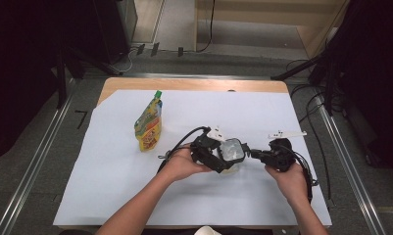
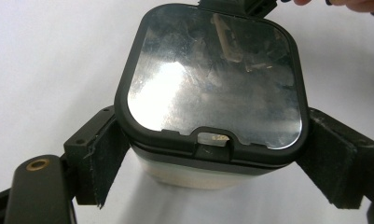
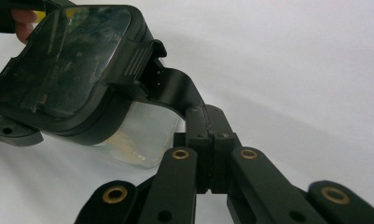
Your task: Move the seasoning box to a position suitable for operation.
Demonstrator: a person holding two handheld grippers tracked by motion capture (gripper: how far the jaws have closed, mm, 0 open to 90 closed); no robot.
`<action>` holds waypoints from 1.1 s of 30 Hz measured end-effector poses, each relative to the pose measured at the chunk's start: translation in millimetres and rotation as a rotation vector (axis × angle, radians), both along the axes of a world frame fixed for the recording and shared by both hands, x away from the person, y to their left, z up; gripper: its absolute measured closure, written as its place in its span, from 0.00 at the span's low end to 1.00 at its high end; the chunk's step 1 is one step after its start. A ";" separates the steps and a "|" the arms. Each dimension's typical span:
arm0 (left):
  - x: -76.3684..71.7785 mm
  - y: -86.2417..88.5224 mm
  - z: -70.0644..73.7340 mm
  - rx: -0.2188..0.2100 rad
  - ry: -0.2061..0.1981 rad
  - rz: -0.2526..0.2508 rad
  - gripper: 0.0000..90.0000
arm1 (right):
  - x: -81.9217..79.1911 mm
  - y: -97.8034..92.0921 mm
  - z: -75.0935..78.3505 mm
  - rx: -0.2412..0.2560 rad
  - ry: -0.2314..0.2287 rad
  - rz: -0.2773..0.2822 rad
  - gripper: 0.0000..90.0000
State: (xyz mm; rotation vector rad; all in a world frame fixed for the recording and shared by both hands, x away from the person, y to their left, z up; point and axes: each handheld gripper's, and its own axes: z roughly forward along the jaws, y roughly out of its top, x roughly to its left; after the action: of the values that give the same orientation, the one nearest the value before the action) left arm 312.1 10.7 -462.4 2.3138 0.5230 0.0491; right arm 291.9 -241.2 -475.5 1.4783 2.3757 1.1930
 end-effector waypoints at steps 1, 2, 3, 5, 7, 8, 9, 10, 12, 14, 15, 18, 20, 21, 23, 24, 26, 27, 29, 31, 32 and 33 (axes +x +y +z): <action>-0.8 -0.2 0.4 0.005 -0.008 -0.002 0.18 | -0.1 0.0 0.0 0.001 0.002 0.000 1.00; -1.4 -0.5 0.5 0.004 -0.011 -0.002 0.18 | -0.2 -0.1 -0.1 0.001 0.002 0.001 1.00; -1.7 -0.6 0.8 0.009 -0.016 -0.004 0.18 | -0.3 0.1 -0.2 0.001 0.005 0.001 1.00; -2.8 -1.3 1.5 0.015 -0.024 -0.007 0.18 | -0.2 0.1 -0.6 0.000 0.007 0.002 1.00; -3.6 -2.3 2.9 0.030 -0.037 -0.014 0.18 | -0.1 -0.1 -0.9 0.000 0.008 0.003 1.00; -3.7 -2.8 3.8 0.038 -0.040 -0.020 0.19 | -0.1 -0.3 -1.2 -0.001 0.008 0.003 1.00; -4.1 -3.4 4.4 0.042 -0.044 -0.021 0.19 | 0.0 -0.4 -1.2 -0.002 0.010 0.003 1.00; -4.4 -3.8 5.1 0.043 -0.049 -0.025 0.19 | -0.1 -0.5 -1.4 -0.003 0.010 0.003 1.00; -4.9 -4.3 6.2 0.042 -0.057 -0.029 0.19 | -0.3 -0.8 -1.6 -0.004 0.017 0.000 1.00; -4.8 -4.4 6.9 0.045 -0.061 -0.031 0.19 | -0.1 -1.4 -2.2 0.000 0.016 0.003 1.00; -4.8 -4.4 7.1 0.047 -0.061 -0.032 0.19 | -0.2 -1.4 -2.2 0.000 0.016 0.003 1.00; -4.6 -5.3 8.6 0.054 -0.060 -0.035 0.19 | -0.3 -1.5 -2.2 0.001 0.015 0.004 1.00; -4.7 -6.1 9.4 0.061 -0.061 -0.035 0.19 | -0.4 -1.6 -2.2 0.002 0.016 0.005 1.00; -4.6 -6.3 9.7 0.064 -0.061 -0.036 0.19 | -0.4 -1.8 -2.3 0.003 0.016 0.005 1.00; -4.5 -6.4 10.4 0.067 -0.061 -0.037 0.19 | -0.3 -1.8 -2.5 0.005 0.016 0.006 1.00; -4.5 -6.4 10.7 0.064 -0.057 -0.037 0.19 | -0.3 -1.8 -2.5 0.004 0.017 0.007 1.00; -4.1 -6.1 11.1 0.054 -0.055 -0.037 0.19 | -0.2 -1.9 -2.6 0.003 0.018 0.008 1.00; -4.0 -5.8 11.7 0.048 -0.058 -0.037 0.19 | -0.1 -1.9 -2.6 0.004 0.018 0.009 1.00; -4.6 -6.7 12.7 0.058 -0.066 -0.038 0.19 | 0.0 -1.9 -2.8 0.003 0.017 0.007 1.00; -4.6 -7.3 13.3 0.064 -0.065 -0.040 0.20 | 0.1 -1.8 -3.0 0.002 0.017 0.006 1.00; -4.7 -7.6 14.0 0.071 -0.067 -0.042 0.20 | 0.1 -1.7 -3.0 0.002 0.018 0.005 1.00; -4.8 -7.9 14.5 0.075 -0.070 -0.044 0.20 | -0.1 -1.6 -2.8 0.001 0.019 0.005 1.00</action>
State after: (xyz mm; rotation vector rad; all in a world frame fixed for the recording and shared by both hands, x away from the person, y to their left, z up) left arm 307.3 2.9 -447.9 2.3862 0.4413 0.1297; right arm 291.8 -242.8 -478.3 1.4913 2.3922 1.1870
